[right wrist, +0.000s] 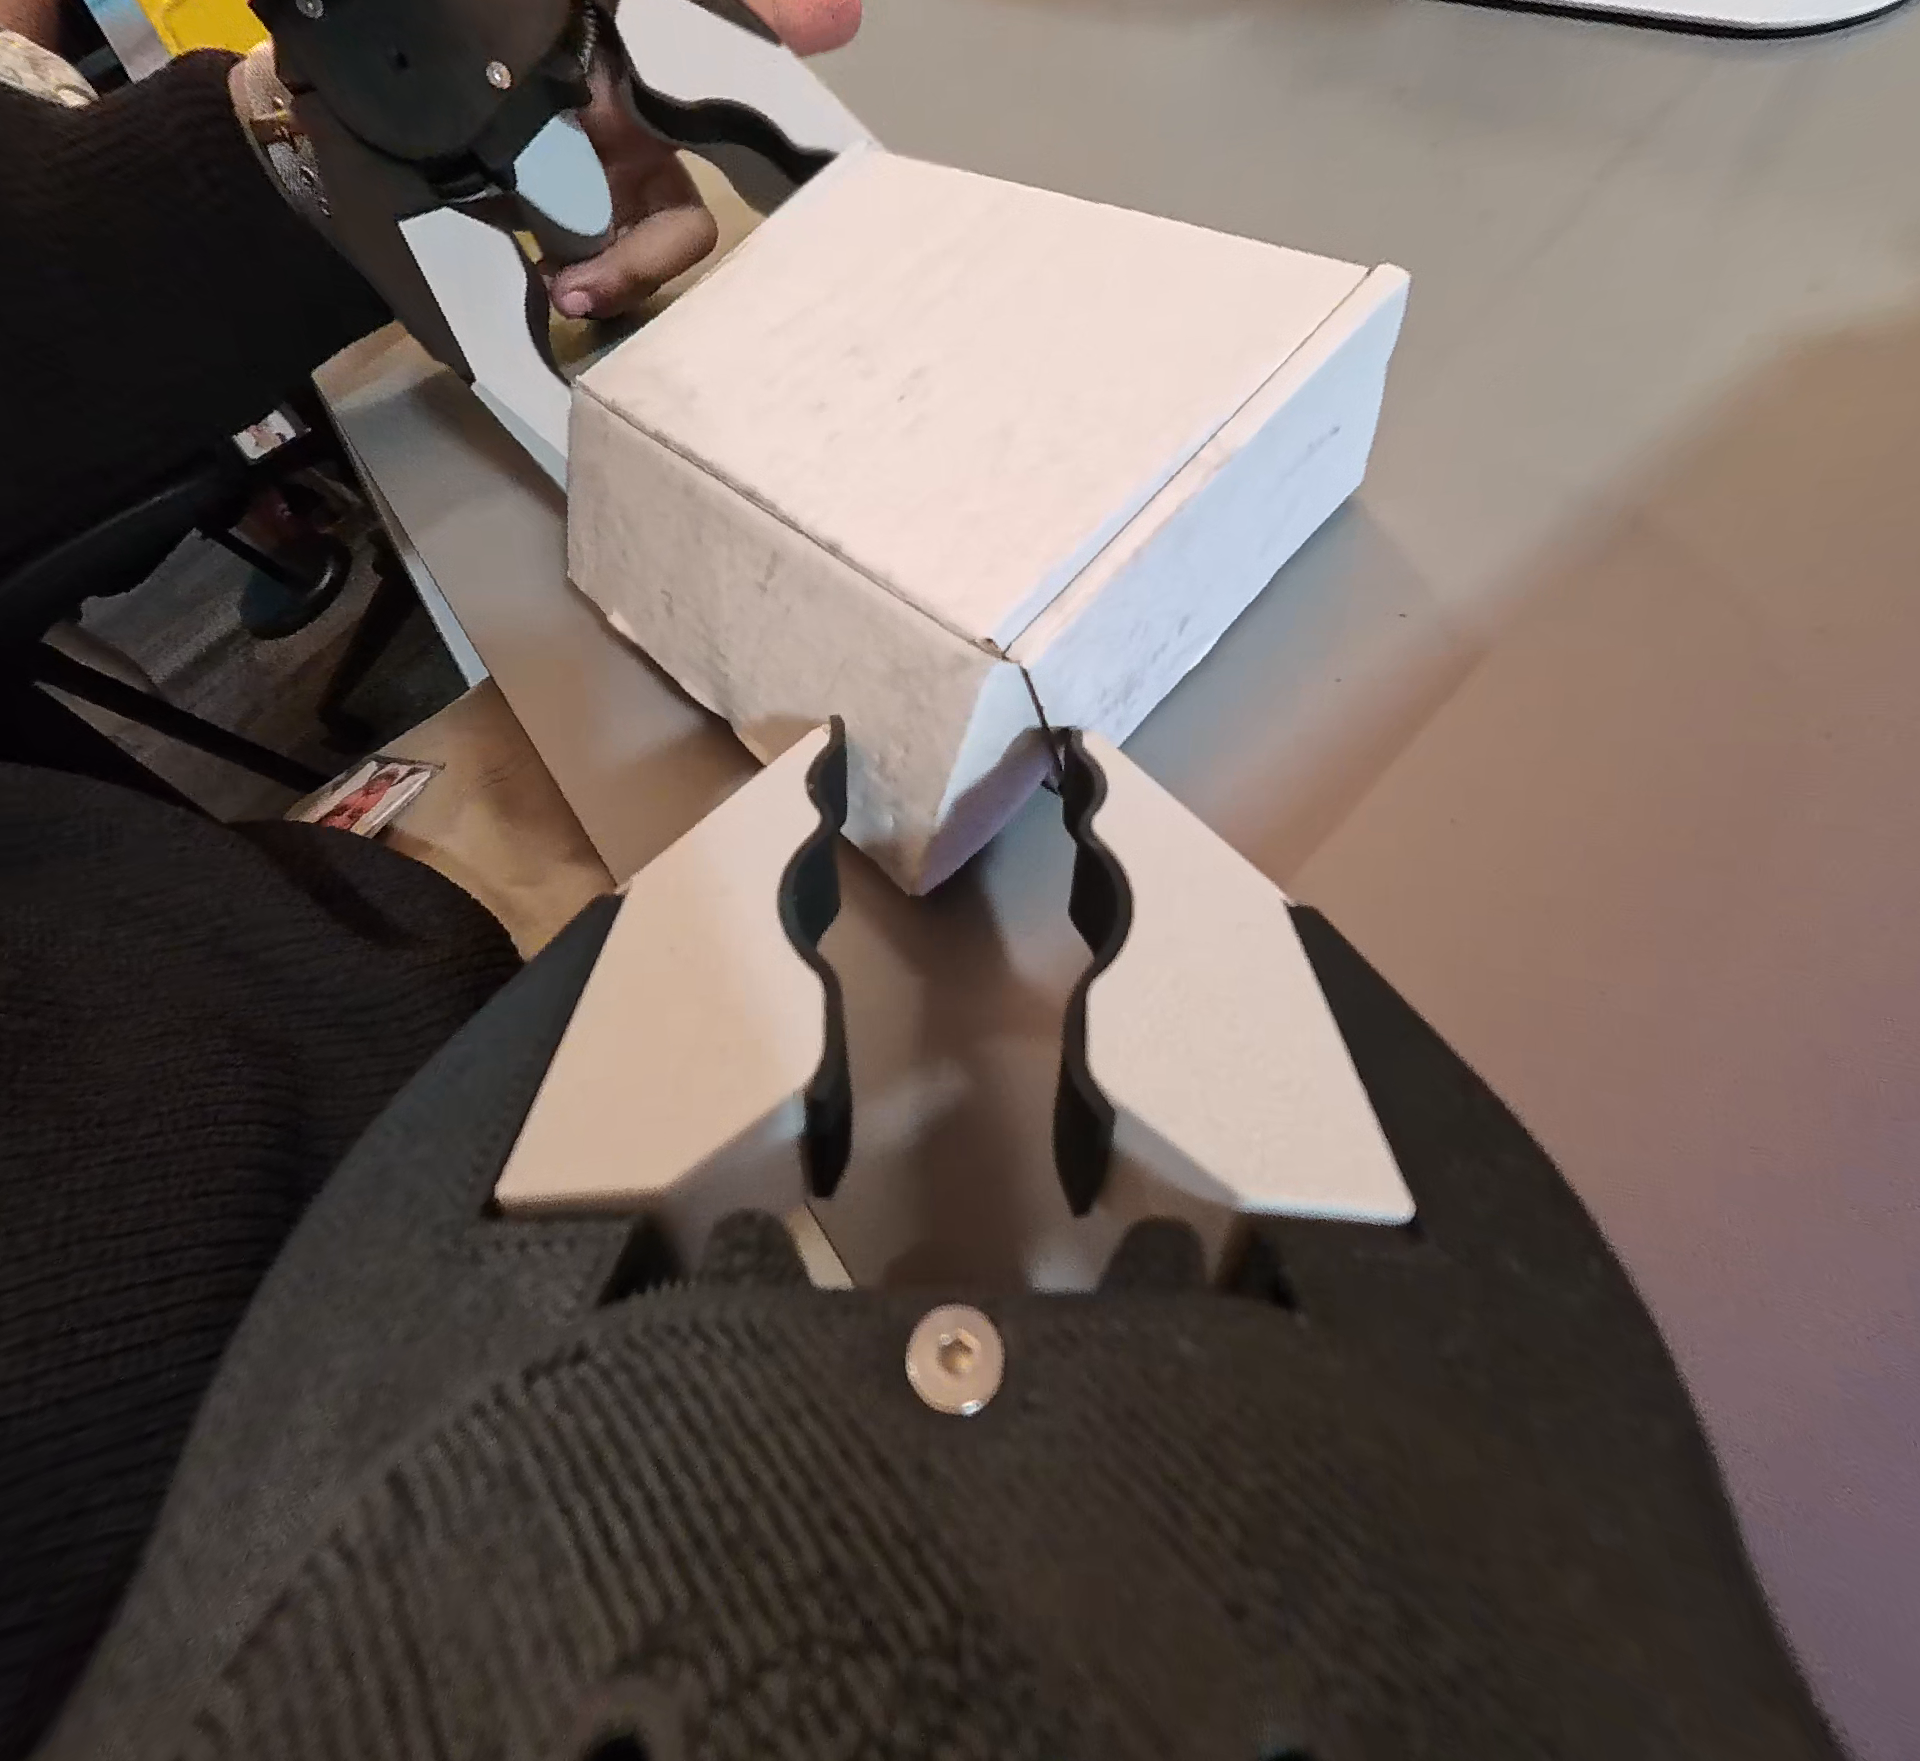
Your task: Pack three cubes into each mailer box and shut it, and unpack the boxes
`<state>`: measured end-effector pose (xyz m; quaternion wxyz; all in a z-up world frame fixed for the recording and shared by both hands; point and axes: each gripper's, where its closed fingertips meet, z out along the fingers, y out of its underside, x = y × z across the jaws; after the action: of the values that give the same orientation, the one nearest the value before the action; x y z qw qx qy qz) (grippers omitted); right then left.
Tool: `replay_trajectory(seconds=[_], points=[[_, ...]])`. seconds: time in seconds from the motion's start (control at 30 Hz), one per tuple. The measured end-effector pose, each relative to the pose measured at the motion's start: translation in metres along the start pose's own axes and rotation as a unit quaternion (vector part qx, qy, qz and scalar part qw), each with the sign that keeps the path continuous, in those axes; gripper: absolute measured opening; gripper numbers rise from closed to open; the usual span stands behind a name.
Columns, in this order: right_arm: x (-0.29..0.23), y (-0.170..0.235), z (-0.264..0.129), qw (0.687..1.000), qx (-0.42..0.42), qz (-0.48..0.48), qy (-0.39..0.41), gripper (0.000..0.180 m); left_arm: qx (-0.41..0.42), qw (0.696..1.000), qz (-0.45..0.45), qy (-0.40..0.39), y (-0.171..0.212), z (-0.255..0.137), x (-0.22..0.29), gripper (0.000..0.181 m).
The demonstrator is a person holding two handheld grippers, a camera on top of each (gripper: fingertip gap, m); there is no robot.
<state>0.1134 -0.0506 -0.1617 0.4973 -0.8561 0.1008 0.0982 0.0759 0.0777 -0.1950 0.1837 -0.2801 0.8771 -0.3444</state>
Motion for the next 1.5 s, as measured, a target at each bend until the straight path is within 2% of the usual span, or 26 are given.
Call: replay_trajectory(seconds=[0.1, 0.2, 0.4, 0.7, 0.93, 1.03, 1.1, 1.2, 1.37, 1.5], points=[[0.002, 0.000, -0.001, 1.000, 0.002, 0.007, -0.002, 0.041, 0.010, 1.000, -0.006, -0.007, -0.002, -0.002, -0.003, 0.118], [0.001, 0.000, 0.000, 1.000, 0.003, 0.012, -0.005, 0.044, 0.011, 1.000, -0.002, -0.008, -0.003, -0.003, -0.002, 0.117], [-0.007, 0.010, 0.005, 1.000, -0.020, -0.007, -0.020, 0.060, 0.009, 1.000, 0.003, 0.001, -0.001, -0.003, 0.004, 0.117], [-0.016, 0.022, 0.001, 0.997, -0.049, -0.038, -0.052, 0.061, 0.010, 1.000, -0.003, 0.020, 0.000, -0.006, 0.011, 0.117], [-0.028, 0.016, -0.003, 0.995, -0.030, -0.024, -0.095, 0.064, 0.017, 0.999, -0.018, 0.047, 0.003, -0.013, 0.018, 0.116], [-0.032, 0.012, -0.003, 0.994, -0.017, -0.023, -0.103, 0.075, 0.030, 0.995, -0.049, 0.077, 0.001, -0.018, 0.022, 0.117], [-0.027, 0.008, -0.001, 0.996, -0.005, -0.022, -0.083, 0.097, 0.043, 0.991, -0.079, 0.104, -0.001, -0.022, 0.025, 0.116], [-0.027, 0.001, 0.001, 0.996, 0.012, -0.007, -0.084, 0.105, 0.061, 0.980, -0.123, 0.143, -0.005, -0.027, 0.029, 0.116], [-0.037, -0.010, -0.008, 0.990, 0.040, 0.027, -0.132, 0.103, 0.070, 0.974, -0.143, 0.162, -0.006, -0.030, 0.030, 0.115], [-0.035, -0.024, -0.019, 0.983, 0.079, 0.061, -0.155, 0.091, 0.068, 0.975, -0.139, 0.159, -0.006, -0.030, 0.031, 0.115]])
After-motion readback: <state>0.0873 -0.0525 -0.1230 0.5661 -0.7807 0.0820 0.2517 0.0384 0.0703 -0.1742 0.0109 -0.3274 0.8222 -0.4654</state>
